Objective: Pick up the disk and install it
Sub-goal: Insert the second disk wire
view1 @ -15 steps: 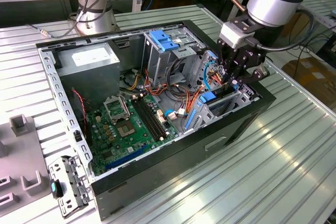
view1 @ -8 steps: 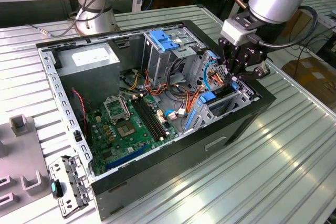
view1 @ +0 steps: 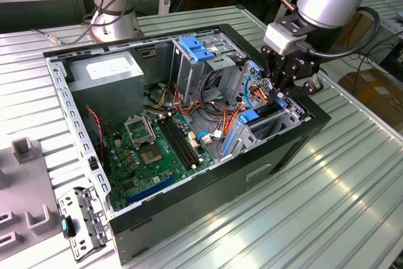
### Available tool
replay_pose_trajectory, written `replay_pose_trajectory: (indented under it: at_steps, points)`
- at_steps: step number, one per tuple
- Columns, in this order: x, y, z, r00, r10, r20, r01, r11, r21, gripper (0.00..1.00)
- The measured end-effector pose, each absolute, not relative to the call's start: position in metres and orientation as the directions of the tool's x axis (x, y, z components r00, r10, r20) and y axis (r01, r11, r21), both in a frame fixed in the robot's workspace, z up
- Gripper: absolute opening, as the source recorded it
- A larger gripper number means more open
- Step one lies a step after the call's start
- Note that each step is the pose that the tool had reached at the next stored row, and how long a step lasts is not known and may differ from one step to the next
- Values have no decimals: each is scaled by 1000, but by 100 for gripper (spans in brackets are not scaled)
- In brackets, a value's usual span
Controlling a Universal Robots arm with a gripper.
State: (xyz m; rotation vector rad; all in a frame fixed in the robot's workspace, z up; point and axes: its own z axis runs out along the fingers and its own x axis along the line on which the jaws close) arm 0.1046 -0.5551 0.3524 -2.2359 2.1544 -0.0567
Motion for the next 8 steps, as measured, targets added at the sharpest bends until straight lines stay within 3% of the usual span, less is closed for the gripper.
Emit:
replay_pose_trajectory:
  at_steps: [8]
  points:
    - [104,-555,352,37,-999,1,-998,-37,-51,11]
